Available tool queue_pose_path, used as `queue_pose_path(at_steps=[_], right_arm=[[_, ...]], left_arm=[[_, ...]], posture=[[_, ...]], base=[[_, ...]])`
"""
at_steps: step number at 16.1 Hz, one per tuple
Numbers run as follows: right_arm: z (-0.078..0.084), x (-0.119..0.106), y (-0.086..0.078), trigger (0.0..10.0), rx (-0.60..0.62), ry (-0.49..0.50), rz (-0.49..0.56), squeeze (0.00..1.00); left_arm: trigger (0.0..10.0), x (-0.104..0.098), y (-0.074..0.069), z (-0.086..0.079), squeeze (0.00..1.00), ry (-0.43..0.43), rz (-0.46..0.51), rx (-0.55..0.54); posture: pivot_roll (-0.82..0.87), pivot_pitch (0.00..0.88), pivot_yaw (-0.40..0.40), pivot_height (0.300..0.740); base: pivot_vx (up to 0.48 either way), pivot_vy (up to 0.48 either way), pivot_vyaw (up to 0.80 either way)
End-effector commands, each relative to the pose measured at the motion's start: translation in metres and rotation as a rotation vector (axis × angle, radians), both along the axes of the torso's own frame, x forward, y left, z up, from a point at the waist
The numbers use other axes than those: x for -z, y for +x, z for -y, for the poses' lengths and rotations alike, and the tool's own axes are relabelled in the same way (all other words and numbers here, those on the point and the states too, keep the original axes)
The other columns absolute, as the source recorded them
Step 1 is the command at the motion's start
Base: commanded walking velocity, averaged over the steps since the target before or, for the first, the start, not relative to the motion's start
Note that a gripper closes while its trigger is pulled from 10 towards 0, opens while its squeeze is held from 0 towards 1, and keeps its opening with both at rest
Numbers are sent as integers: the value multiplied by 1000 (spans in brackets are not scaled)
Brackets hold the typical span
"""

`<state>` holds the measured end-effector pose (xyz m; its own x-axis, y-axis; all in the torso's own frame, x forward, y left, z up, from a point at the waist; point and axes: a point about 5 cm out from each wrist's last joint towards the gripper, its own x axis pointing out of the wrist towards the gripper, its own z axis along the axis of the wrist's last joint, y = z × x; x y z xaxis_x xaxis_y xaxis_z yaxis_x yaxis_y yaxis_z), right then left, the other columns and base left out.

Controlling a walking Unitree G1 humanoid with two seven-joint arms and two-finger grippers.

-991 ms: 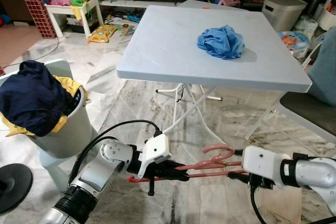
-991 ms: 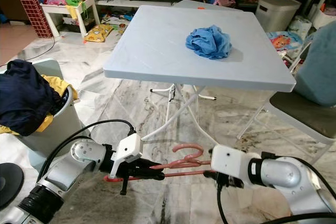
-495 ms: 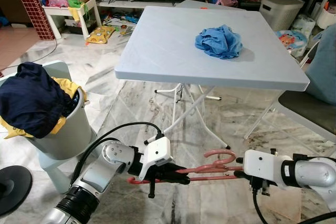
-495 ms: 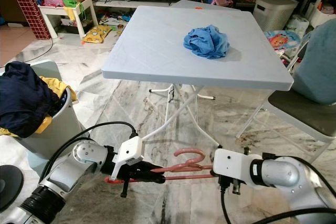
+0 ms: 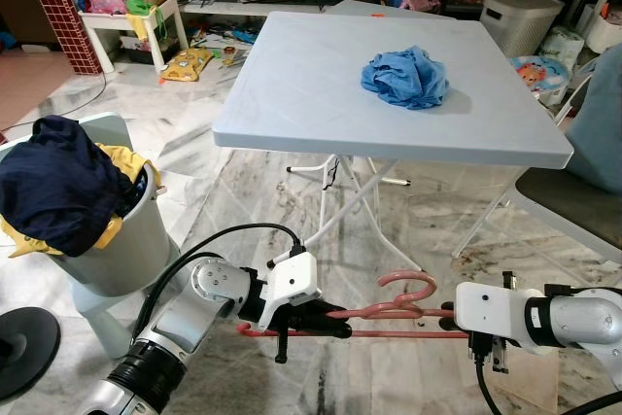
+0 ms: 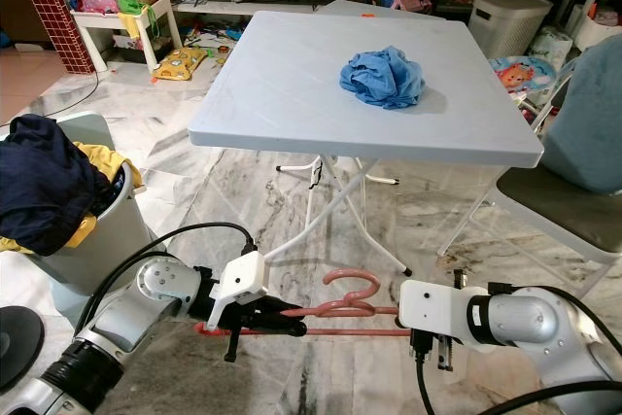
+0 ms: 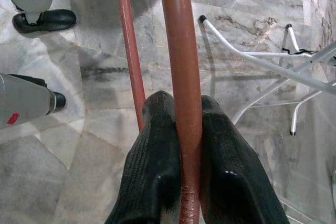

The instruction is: Hang hanger

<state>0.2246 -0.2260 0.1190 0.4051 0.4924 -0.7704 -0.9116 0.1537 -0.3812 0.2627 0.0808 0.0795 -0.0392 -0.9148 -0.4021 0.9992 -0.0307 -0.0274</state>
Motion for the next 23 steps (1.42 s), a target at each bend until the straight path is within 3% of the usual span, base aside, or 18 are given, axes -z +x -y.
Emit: queue_pose_path(at_steps=[1, 2, 6, 7, 9, 11, 12, 13, 14, 15, 17, 20, 21, 23], right_arm=[[6, -6, 4, 0, 21, -7, 16, 0], [8, -5, 3, 0, 26, -14, 14, 0], [21, 0, 3, 0, 53, -109, 24, 0], [32, 5, 3, 0, 92, -168, 40, 0], [39, 10, 5, 0, 138, -205, 59, 0], [44, 16, 8, 0, 220, -197, 94, 0], [49, 21, 7, 0, 294, -187, 110, 0], [51, 25, 4, 0, 359, -147, 108, 0], [51, 31, -1, 0, 498, -45, 101, 0], [51, 34, -5, 0, 586, 23, 95, 0], [50, 45, -19, 0, 930, 240, 128, 0], [48, 54, -29, 0, 1188, 386, 175, 0], [45, 55, -35, 0, 1331, 466, 233, 0], [43, 54, -37, 0, 1381, 496, 243, 0]], left_arm=[[10000, -1, 3, 2, 341, 20, 41, 8], [10000, -3, 7, 3, 1000, 1, 52, -20], [10000, -17, 20, 8, 1000, -71, 93, -104], [10000, -30, 23, 11, 1000, -96, 170, -117], [10000, -44, 22, 14, 1000, -138, 232, -110], [10000, -53, 24, 15, 1000, -221, 183, -198], [10000, -51, 30, 11, 1000, -249, 168, -313], [10000, -49, 34, 8, 1000, -267, 173, -414], [10000, -43, 41, 2, 1000, -286, 164, -590], [10000, -39, 42, -2, 1000, -288, 161, -670], [10000, -24, 43, -15, 1000, -266, 184, -890], [10000, -21, 42, -21, 1000, -257, 192, -975], [10000, -19, 45, -22, 1000, -253, 174, -1013], [10000, -18, 46, -23, 1000, -250, 164, -1030]], posture=[[-33, 0, -8, 740], [-33, 0, -9, 740], [-33, 0, -13, 740], [-35, 0, -16, 740], [-33, 0, -17, 740], [-22, 0, -17, 740], [-15, 0, -19, 740], [-14, 0, -22, 740], [-11, 0, -26, 740], [-12, 0, -33, 740], [-17, 0, -34, 740], [-22, 0, -27, 740], [-33, 0, -19, 740], [-36, 0, -18, 740]], base=[[0, 0, 0], [0, 0, 0], [0, 0, 0], [0, 0, 0], [0, 0, 0], [0, 0, 0], [0, 0, 0], [0, 0, 0], [0, 0, 0], [0, 0, 0], [0, 0, 0], [0, 0, 0], [0, 0, 0], [0, 0, 0]])
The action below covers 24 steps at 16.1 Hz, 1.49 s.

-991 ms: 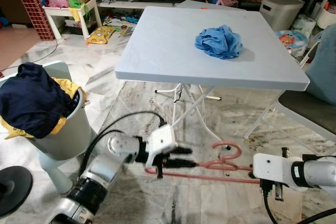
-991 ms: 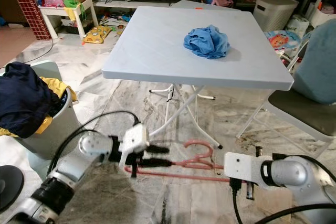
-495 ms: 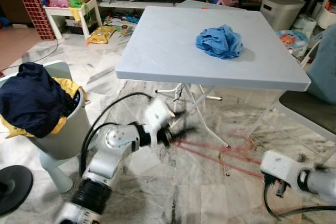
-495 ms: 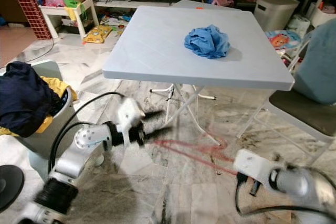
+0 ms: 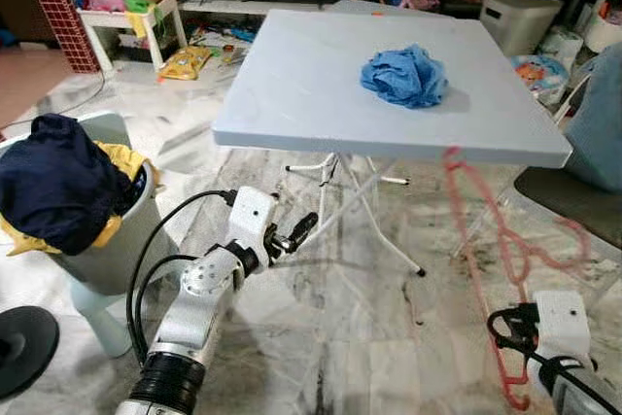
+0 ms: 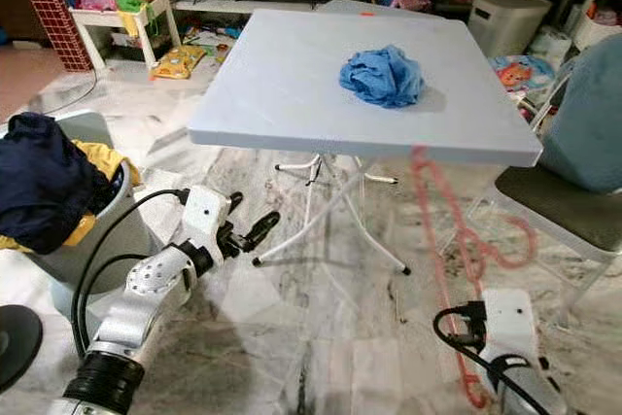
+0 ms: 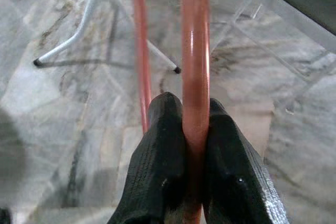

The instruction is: Hang hanger

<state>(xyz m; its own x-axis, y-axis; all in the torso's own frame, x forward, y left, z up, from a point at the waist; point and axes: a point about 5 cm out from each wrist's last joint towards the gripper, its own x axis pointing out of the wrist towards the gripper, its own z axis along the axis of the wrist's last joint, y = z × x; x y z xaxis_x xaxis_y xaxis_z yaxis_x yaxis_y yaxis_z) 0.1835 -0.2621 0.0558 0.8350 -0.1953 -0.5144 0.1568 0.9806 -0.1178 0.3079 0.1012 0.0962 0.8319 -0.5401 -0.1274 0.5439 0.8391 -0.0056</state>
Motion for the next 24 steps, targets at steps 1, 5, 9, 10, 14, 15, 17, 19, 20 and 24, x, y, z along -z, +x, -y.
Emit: queue_pose_path(at_steps=[1, 5, 9, 10, 14, 15, 17, 19, 20, 24], right_arm=[[0, -10, -5, 0, 160, 23, 49, 0], [-19, -21, -7, 7490, 337, 133, 178, 0], [-30, -27, -3, 10000, 351, 93, 206, 0], [-31, -29, -1, 10000, 350, 71, 217, 0], [-39, -35, 3, 10000, 293, 62, 251, 0], [-38, -34, 1, 10000, 308, 84, 259, 0], [-37, -32, 0, 10000, 322, 109, 247, 0], [-35, -31, 0, 10000, 331, 118, 240, 0], [-35, -32, 1, 10000, 325, 115, 243, 0], [-36, -32, 4, 10000, 310, 117, 242, 0]], left_arm=[[10000, 2, 5, -1, 1000, -16, -35, -50], [10000, 6, 3, 7, 1000, -43, -61, -73], [10000, 10, 3, 11, 1000, -55, -82, -82], [10000, 9, 4, 12, 0, -58, -89, -78], [10000, 4, 7, 20, 0, -126, -118, -29], [10000, 4, 7, 21, 0, -129, -121, -22], [10000, 5, 6, 23, 0, -131, -131, -18], [10000, 4, 6, 27, 0, -149, -138, 5], [10000, 4, 6, 28, 0, -156, -137, 12], [10000, 3, 6, 29, 0, -162, -148, 25]], posture=[[-50, 0, -17, 740], [-55, 0, -24, 740], [-57, 0, -19, 740], [-61, 0, -13, 740], [-70, 0, -3, 740], [-72, 0, -3, 740], [-75, 0, -4, 740], [-77, 0, -7, 740], [-78, 0, -8, 740], [-74, 0, -13, 740]], base=[[0, 0, 0], [0, 0, 0], [0, 0, 0], [0, 0, 0], [0, 0, 0], [0, 0, 0], [0, 0, 0], [0, 0, -794], [0, 0, -800], [0, 0, -800]])
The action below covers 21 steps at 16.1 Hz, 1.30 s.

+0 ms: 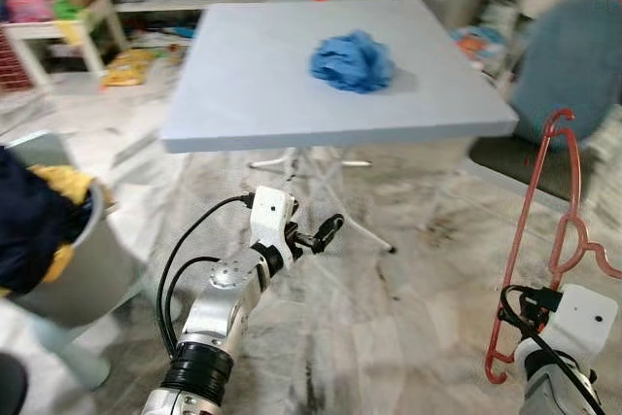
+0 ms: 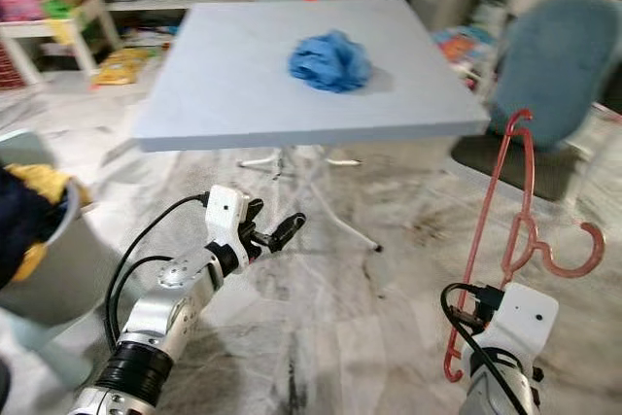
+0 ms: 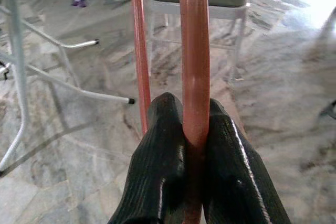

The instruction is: Hang hanger

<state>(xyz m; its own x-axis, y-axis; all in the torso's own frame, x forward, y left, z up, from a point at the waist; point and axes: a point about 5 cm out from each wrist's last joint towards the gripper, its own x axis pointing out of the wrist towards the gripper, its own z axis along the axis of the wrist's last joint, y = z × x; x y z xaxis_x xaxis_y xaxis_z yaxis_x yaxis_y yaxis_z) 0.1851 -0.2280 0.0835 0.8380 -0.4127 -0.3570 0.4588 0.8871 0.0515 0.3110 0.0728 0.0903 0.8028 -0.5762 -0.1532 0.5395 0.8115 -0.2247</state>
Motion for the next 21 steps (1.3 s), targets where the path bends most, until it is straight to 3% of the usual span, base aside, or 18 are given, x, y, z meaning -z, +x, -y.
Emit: queue_pose_path(at_steps=[1, 10, 21], right_arm=[[-3, -4, 3, 10000, -4, 10, 18, 0], [-4, -1, 3, 10000, -1, 21, 9, 0], [-4, -1, 6, 10000, -7, 20, 11, 0]], left_arm=[[10000, -3, 2, 1, 0, 5, -2, 13], [10000, 0, 0, 2, 0, 11, -31, 34], [10000, 1, 2, 2, 0, 24, -62, 24]], posture=[[-74, 0, -13, 740], [-71, 0, -11, 740], [-65, 0, -15, 740]], base=[[0, 0, -800], [0, 0, -800], [0, 180, -800]])
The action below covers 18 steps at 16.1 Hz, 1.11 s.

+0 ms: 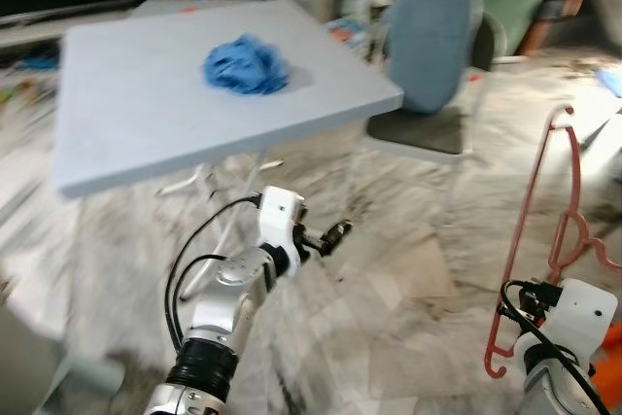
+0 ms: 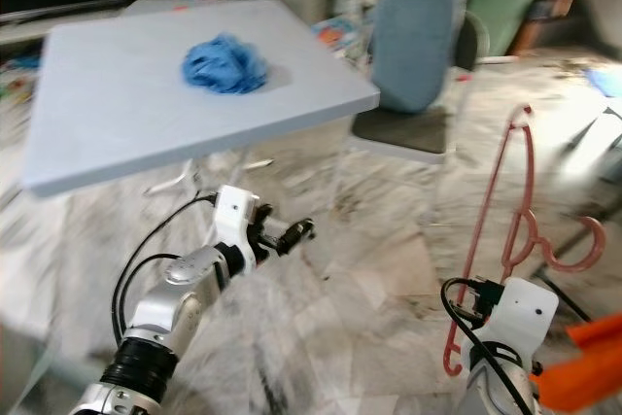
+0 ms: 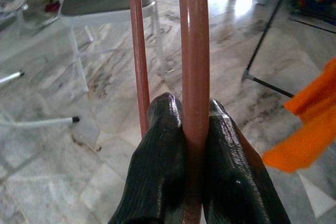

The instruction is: Hang hanger

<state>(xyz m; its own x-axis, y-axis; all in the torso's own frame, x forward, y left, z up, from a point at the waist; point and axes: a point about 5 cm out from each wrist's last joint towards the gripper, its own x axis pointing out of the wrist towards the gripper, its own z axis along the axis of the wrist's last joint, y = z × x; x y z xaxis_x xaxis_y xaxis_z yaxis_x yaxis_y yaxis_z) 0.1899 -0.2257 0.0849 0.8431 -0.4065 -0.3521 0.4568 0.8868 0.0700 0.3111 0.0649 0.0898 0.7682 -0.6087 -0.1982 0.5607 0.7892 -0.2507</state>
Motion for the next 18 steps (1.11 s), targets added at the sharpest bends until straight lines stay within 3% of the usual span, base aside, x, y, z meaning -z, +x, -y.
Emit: queue_pose_path(at_steps=[1, 18], right_arm=[[-2, 0, 1, 10000, -7, 6, 0, 0], [-2, 0, 5, 10000, -2, 8, 1, 0]], left_arm=[[10000, 0, 2, -6, 0, 21, -8, -17], [10000, 1, 9, -5, 0, 40, -10, -15]], posture=[[-66, 0, -16, 740], [-70, 0, -11, 740]], base=[[0, 255, -800], [0, 318, -800]])
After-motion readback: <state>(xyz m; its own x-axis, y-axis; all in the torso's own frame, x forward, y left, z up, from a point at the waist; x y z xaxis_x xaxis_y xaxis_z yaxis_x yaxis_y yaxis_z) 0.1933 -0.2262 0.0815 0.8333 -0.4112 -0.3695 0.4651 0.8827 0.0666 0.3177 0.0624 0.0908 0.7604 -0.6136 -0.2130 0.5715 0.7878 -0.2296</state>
